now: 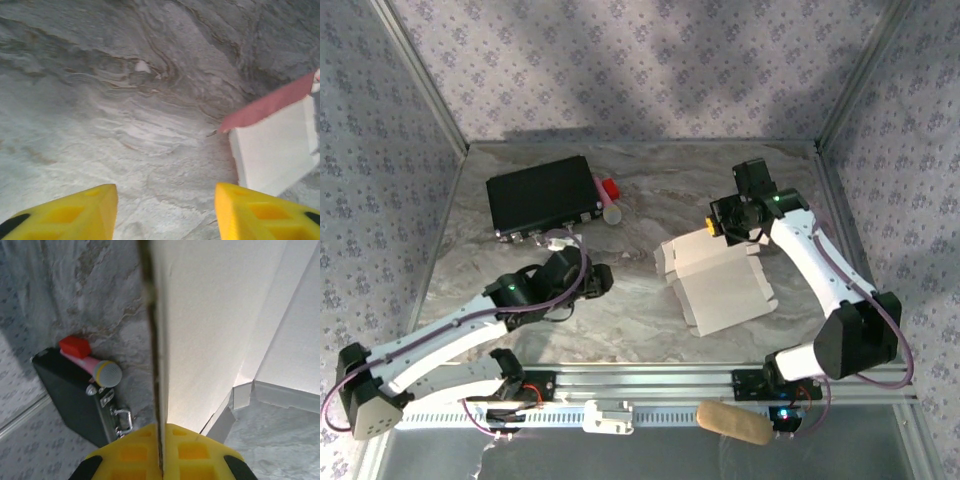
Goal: Fold the paper box
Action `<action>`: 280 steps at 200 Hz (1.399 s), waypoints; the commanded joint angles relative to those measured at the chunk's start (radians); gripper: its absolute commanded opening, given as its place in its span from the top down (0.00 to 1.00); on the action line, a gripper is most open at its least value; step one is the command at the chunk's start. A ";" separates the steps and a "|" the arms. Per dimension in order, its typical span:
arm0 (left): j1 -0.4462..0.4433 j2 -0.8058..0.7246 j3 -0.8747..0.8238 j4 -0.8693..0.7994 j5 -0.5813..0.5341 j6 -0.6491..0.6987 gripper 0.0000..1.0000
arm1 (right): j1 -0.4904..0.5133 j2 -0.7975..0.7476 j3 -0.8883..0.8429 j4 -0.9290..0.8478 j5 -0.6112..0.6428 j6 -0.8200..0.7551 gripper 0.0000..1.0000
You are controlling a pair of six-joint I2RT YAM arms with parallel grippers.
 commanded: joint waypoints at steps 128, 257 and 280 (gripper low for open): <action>0.177 0.410 -0.364 1.295 0.253 -0.080 0.90 | -0.130 -0.236 -0.135 0.132 -0.254 0.173 1.00; 0.158 0.882 -0.280 1.929 0.319 -0.299 0.86 | -0.181 -0.258 -0.188 0.211 -0.315 0.249 1.00; 0.141 0.876 -0.281 1.928 0.303 -0.302 0.86 | -0.183 -0.248 -0.189 0.237 -0.323 0.257 1.00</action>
